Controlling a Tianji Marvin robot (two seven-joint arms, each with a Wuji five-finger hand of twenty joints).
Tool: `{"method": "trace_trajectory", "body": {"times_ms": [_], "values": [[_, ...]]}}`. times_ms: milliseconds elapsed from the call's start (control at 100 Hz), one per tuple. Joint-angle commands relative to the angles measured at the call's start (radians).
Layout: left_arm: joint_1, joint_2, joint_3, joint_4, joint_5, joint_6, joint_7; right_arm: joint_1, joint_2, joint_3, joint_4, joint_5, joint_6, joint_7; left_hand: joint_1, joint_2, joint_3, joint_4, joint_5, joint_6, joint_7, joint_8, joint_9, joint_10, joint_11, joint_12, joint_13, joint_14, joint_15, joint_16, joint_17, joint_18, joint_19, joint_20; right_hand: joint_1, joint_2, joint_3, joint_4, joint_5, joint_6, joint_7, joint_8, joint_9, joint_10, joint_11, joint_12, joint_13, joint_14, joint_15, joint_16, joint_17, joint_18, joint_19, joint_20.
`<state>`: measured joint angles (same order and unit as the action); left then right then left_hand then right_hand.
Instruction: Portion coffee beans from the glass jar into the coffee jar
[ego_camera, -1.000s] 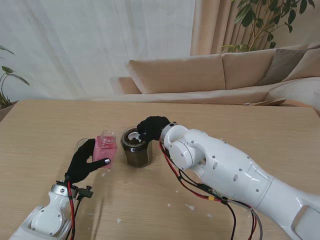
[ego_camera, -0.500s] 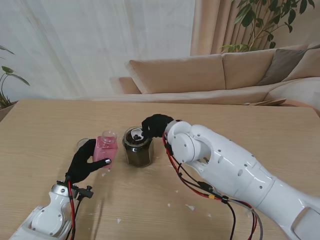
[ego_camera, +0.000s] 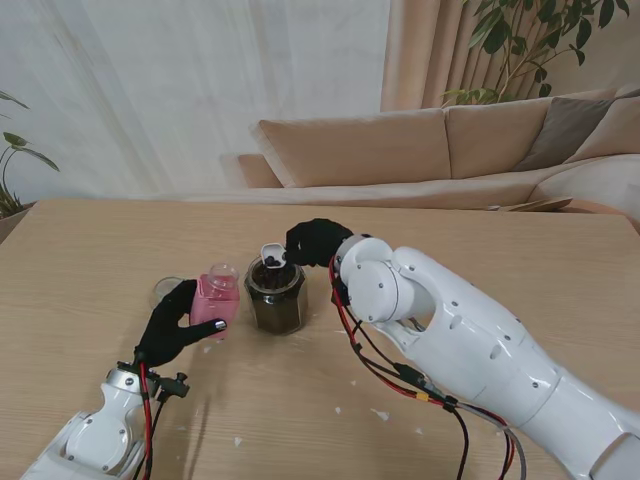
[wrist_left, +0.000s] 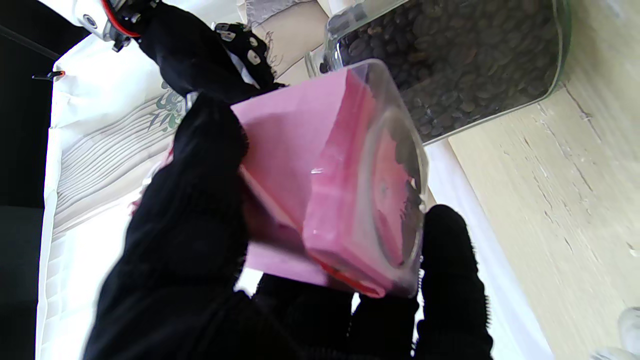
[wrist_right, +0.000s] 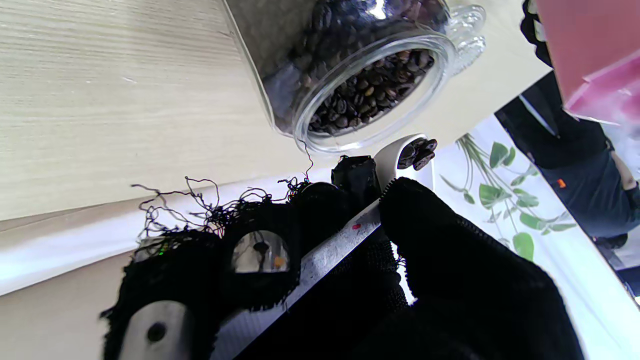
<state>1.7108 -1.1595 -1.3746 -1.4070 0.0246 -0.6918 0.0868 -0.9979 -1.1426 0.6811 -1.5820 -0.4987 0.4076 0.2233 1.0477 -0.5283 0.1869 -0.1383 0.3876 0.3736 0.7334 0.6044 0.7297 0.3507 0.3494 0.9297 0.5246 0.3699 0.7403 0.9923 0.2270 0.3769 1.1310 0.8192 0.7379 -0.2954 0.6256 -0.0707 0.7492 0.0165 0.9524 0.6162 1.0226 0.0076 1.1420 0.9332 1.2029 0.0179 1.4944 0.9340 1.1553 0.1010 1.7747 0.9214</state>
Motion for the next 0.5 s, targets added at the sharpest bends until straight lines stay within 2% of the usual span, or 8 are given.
{"method": "trace_trajectory", "body": {"times_ms": [0, 490], "values": [[0.002, -0.006, 0.007, -0.006, 0.006, 0.007, -0.012, -0.02, 0.006, 0.006, -0.032, -0.013, 0.005, 0.009, 0.243, 0.192, 0.331, 0.028, 0.086, -0.191, 0.234, 0.065, 0.108, -0.144, 0.186, 0.094, 0.012, -0.023, 0.0, 0.02, -0.003, -0.013, -0.003, 0.01, 0.051, -0.003, 0.025, 0.006, 0.028, 0.012, 0.022, -0.001, 0.03, -0.009, 0.038, 0.007, 0.021, 0.041, 0.05, 0.005, 0.05, -0.074, 0.319, 0.009], [-0.003, -0.006, 0.032, -0.008, 0.04, 0.044, -0.004, -0.138, 0.033, 0.079, -0.209, -0.143, -0.013, 0.009, 0.243, 0.193, 0.331, 0.028, 0.086, -0.191, 0.233, 0.064, 0.107, -0.145, 0.186, 0.094, 0.011, -0.023, -0.001, 0.02, -0.004, -0.014, -0.004, 0.01, 0.05, -0.006, 0.03, 0.004, 0.031, 0.016, 0.023, -0.003, 0.032, -0.006, 0.039, 0.005, 0.022, 0.045, 0.051, 0.003, 0.053, -0.07, 0.319, 0.012]]}}
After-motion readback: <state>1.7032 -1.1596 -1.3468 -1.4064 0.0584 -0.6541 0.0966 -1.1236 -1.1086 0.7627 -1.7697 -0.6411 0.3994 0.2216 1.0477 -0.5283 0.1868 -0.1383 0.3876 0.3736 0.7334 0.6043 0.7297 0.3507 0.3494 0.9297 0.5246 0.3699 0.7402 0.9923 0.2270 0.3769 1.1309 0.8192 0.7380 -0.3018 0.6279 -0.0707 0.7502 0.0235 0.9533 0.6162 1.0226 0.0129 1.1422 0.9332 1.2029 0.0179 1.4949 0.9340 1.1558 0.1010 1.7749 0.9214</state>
